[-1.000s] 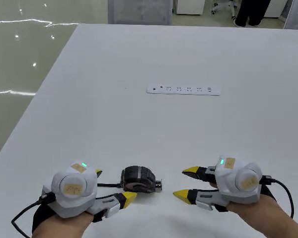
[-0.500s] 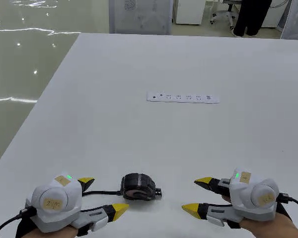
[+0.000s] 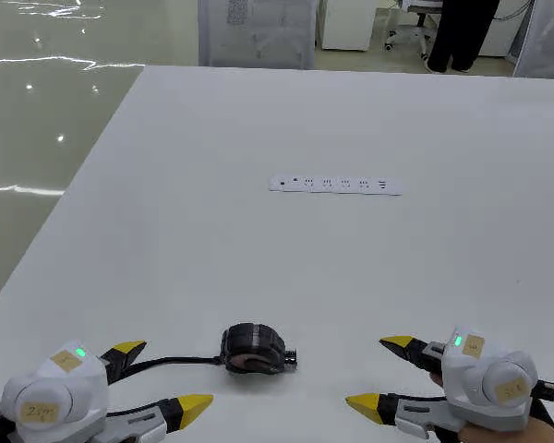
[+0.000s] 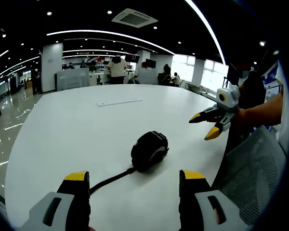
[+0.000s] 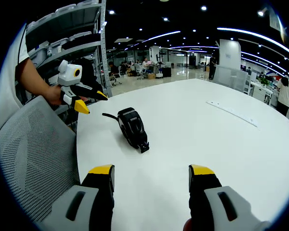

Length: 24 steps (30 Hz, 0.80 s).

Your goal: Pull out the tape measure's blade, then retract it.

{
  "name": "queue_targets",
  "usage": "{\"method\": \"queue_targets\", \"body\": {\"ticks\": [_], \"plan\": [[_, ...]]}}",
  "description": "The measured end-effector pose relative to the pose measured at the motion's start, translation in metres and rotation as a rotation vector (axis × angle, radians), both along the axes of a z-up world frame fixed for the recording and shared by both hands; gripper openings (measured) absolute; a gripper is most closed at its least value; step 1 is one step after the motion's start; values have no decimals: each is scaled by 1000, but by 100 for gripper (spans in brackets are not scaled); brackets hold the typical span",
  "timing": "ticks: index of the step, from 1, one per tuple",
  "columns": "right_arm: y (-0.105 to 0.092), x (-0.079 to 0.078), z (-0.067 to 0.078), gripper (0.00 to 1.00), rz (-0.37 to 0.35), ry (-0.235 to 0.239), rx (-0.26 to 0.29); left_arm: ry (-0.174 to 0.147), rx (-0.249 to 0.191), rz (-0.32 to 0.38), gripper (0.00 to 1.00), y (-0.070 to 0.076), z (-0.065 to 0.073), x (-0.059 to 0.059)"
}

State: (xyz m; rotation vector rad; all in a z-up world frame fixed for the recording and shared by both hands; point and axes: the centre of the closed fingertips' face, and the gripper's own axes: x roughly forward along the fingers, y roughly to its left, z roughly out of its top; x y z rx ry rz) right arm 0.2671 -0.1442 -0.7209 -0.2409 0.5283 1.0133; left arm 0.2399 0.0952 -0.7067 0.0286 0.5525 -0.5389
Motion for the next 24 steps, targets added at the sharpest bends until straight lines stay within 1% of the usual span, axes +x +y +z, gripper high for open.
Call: {"method": "queue_targets", "body": {"ticks": [2,4,8,12,14,18,21,24], "plan": [[-2,-2,0,61,-9,0,8,7,-1,7,73,4,-3,-3],[-3,-4,0,62,-14,-5,0,4,-15,14,74,5,-1,-5],[-5,-8,2,65,-15,-9,-3,0,-20,16,76,6,-1,-6],[-8,-13,3,69,-21,-2,4,1,-22,18,78,5,-1,-7],[-11,-15,5,70,-29,-8,7,5,-30,15,80,4,-1,-9],[-15,-19,5,72,-44,-10,9,10,-24,-1,83,0,-5,-12],[-17,-22,4,75,-52,-6,14,10,-42,-1,87,-1,-3,-14],[-19,-24,5,78,-56,-10,9,5,-46,-1,89,0,-2,-14]]}}
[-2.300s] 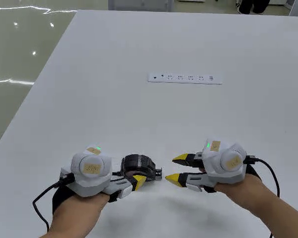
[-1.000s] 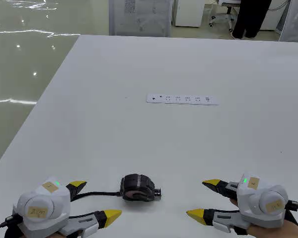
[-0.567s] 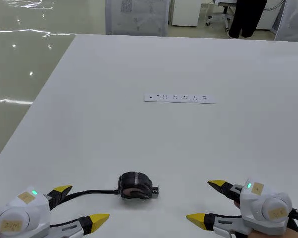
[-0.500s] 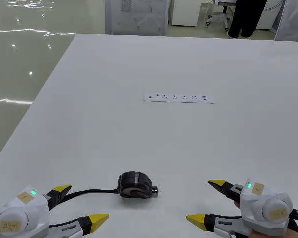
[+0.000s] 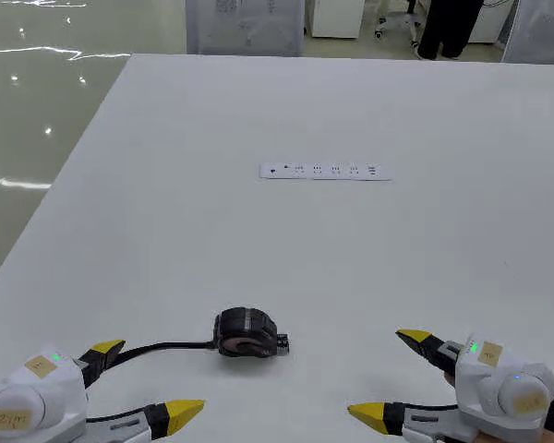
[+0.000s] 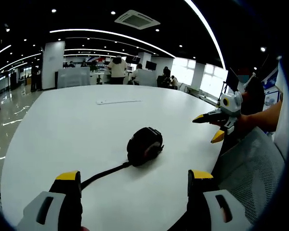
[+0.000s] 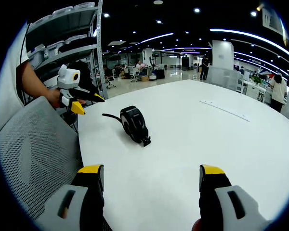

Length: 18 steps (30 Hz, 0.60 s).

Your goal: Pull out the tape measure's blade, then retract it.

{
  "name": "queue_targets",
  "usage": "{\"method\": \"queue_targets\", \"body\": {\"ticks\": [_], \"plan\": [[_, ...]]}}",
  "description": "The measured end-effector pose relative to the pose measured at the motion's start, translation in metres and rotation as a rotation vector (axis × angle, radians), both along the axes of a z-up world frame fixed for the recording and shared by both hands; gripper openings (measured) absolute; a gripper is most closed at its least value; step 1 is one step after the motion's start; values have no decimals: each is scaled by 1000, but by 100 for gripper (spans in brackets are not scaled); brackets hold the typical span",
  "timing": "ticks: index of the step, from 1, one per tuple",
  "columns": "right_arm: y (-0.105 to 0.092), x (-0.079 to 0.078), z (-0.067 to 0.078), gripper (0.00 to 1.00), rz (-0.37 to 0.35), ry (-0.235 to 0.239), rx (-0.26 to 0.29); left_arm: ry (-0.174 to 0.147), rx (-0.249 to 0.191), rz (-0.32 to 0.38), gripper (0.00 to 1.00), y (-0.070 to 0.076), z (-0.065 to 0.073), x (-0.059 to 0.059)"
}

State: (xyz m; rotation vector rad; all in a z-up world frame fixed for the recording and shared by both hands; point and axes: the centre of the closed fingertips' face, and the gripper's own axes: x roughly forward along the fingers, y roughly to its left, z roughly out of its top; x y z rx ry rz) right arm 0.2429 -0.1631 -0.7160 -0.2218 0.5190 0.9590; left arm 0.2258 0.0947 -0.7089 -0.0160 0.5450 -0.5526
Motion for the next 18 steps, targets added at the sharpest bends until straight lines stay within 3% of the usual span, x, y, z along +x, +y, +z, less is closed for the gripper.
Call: {"method": "queue_targets", "body": {"ticks": [8,18], "plan": [[-4,-5,-2,84,-7,2,-15,-8,8,-17,92,4,2,-5],[-11,-11,-9,91,-20,16,-34,13,23,-18,95,9,-2,-15]]}}
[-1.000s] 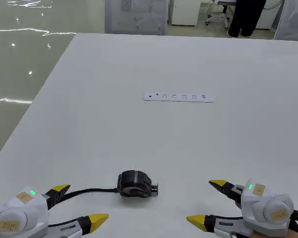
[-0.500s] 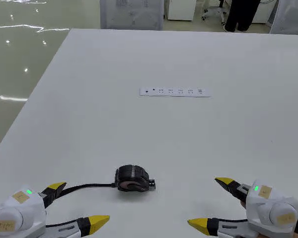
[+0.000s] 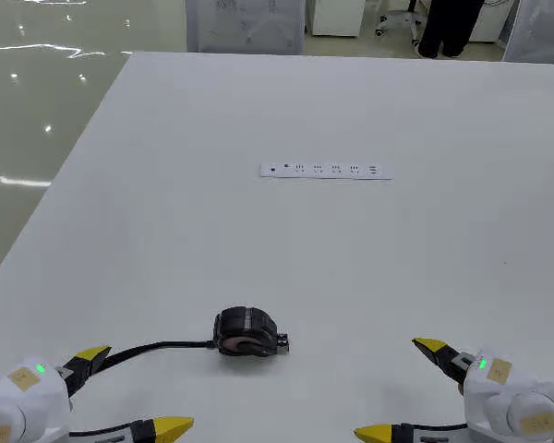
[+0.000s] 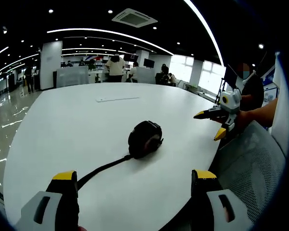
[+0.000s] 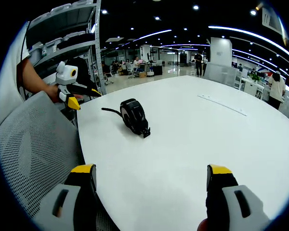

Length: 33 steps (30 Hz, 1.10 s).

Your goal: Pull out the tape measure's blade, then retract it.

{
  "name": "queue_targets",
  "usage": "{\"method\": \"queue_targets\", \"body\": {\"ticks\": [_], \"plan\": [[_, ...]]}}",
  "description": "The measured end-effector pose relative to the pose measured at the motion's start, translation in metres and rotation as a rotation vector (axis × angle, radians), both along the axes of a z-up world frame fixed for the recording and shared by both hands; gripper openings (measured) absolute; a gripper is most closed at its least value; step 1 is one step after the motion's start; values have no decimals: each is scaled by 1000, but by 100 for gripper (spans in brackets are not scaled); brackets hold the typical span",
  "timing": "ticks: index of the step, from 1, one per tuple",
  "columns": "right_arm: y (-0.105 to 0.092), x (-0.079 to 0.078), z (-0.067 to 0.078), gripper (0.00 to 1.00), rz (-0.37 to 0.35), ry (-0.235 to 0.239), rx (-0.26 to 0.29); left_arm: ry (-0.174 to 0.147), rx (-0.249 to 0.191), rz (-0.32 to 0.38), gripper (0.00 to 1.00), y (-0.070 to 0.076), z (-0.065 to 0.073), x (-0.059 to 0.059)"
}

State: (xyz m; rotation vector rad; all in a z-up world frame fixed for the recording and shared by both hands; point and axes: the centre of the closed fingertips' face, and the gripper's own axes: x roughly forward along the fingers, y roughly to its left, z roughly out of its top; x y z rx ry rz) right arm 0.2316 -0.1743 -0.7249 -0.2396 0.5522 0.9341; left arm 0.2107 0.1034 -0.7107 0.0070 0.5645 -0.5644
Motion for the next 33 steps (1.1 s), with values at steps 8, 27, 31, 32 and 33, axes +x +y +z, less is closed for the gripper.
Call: {"method": "queue_targets", "body": {"ticks": [8,27,31,32,33], "plan": [[-5,-2,-2,96,-12,9,-6,13,-5,5,97,5,-4,-3],[-13,-6,-5,96,-35,19,-2,3,-4,13,99,9,-6,0],[-13,-7,-6,97,-33,20,-2,5,-9,12,99,8,-6,0],[-13,-7,-5,97,-33,19,-1,4,-11,10,99,7,-5,-1],[-14,-7,-5,97,-34,18,0,4,-10,8,99,5,-5,-2]]}}
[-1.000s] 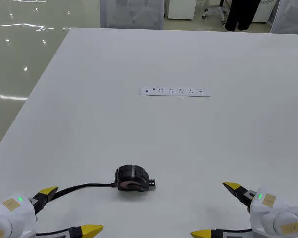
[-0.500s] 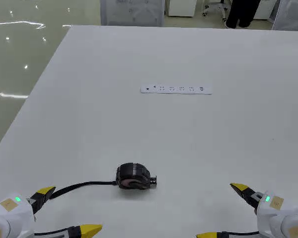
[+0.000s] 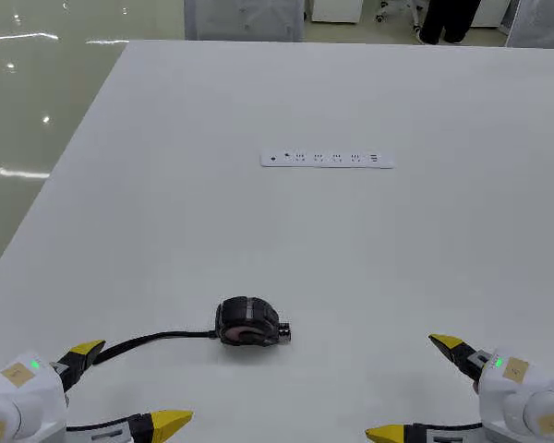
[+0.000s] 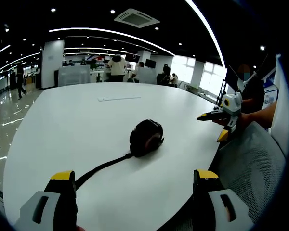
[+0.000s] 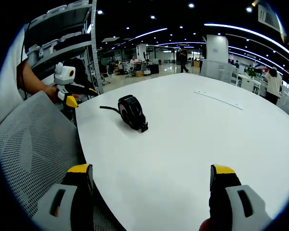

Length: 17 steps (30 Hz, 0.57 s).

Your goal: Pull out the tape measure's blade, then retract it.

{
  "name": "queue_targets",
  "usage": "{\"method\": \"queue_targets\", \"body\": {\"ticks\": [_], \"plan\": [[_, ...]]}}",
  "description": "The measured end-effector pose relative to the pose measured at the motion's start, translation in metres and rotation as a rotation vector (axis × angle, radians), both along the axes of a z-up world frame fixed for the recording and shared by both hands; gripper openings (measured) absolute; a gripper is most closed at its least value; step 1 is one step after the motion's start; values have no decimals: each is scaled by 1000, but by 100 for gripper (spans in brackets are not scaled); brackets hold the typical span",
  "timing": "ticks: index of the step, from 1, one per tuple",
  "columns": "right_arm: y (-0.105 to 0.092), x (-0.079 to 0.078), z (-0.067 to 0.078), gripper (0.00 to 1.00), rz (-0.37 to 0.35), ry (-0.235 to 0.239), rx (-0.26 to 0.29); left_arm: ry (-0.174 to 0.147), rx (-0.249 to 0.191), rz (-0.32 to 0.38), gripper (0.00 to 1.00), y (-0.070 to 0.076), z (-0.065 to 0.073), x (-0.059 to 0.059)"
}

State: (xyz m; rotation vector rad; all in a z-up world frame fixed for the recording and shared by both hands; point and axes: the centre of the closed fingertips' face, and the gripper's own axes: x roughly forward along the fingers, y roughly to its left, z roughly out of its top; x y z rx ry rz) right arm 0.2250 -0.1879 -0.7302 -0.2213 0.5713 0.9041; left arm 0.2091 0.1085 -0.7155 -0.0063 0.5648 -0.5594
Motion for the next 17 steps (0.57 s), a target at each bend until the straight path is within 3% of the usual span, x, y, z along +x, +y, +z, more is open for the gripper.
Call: {"method": "queue_targets", "body": {"ticks": [17], "plan": [[2,-3,-1,98,0,4,8,2,-3,-5,99,-2,0,-3]]}}
